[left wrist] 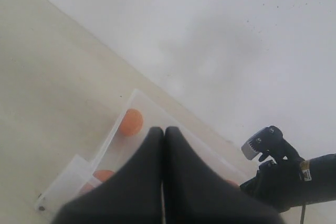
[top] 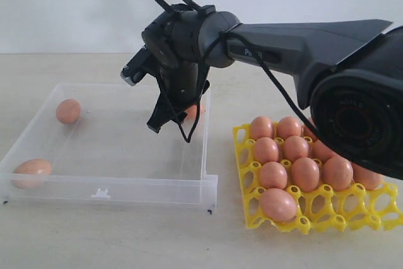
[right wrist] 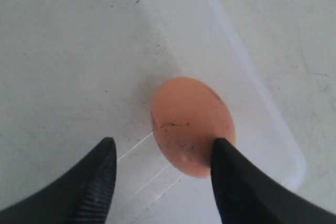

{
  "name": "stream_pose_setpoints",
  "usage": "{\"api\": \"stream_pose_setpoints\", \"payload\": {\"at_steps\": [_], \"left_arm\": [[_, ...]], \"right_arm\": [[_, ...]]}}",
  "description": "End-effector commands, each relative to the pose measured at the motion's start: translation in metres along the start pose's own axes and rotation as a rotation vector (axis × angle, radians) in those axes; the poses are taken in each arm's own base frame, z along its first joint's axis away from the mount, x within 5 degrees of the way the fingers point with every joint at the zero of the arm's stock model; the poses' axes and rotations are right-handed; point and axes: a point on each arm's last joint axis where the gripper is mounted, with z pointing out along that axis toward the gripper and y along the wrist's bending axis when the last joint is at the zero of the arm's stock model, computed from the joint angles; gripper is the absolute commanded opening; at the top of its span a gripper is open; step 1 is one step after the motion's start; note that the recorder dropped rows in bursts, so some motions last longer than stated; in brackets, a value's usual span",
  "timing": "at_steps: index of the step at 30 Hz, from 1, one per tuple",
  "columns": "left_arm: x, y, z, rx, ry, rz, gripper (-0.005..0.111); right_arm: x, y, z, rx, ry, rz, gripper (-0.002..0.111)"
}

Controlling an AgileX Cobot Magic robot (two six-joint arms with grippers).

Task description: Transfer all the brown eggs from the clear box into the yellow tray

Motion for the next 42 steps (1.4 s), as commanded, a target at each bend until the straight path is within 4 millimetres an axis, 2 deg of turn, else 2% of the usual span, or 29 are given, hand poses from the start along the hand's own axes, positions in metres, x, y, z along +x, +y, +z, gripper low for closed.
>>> {"api": "stream_pose_setpoints", "payload": {"at_steps": [1,10,22,27,35,37,38,41,42], "left_arm": [[0.002,0.001,0.000,-0.002,0.014,0.000,-0.004],[0.001,0.000,0.000,0.004,0.012,-0.005,-0.004],[0.005,-0.002,0.000,0.039,0.047,0.243,-0.004],[0.006,-0.004,0.000,0.055,0.056,0.272,-0.004],[0.007,-0.006,0.000,0.084,0.062,0.424,-0.004],[0.008,-0.006,0.000,0.090,0.063,0.446,-0.004],[0.008,-0.006,0.000,0.091,0.063,0.458,-0.004],[0.008,-0.006,0.000,0.092,0.064,0.491,-0.004],[0.008,-0.006,0.000,0.092,0.064,0.491,-0.004]], "right_arm": [[-0.001,-0.003,0.009,0.022,-0.024,-0.023,0.053],[-0.002,0.000,0.017,0.020,-0.044,-0.030,0.052],[-0.002,-0.001,0.017,0.031,-0.037,-0.012,0.053],[-0.005,-0.001,0.018,0.036,-0.073,-0.015,0.071],[-0.006,-0.001,0.019,0.031,-0.089,0.054,0.071],[-0.006,0.000,0.021,0.029,-0.087,0.080,0.061],[-0.005,0.001,0.023,0.028,-0.081,0.080,0.049],[-0.004,0.002,0.024,0.024,-0.076,0.085,0.000],[-0.005,0.002,0.024,0.023,-0.085,0.099,0.002]]}}
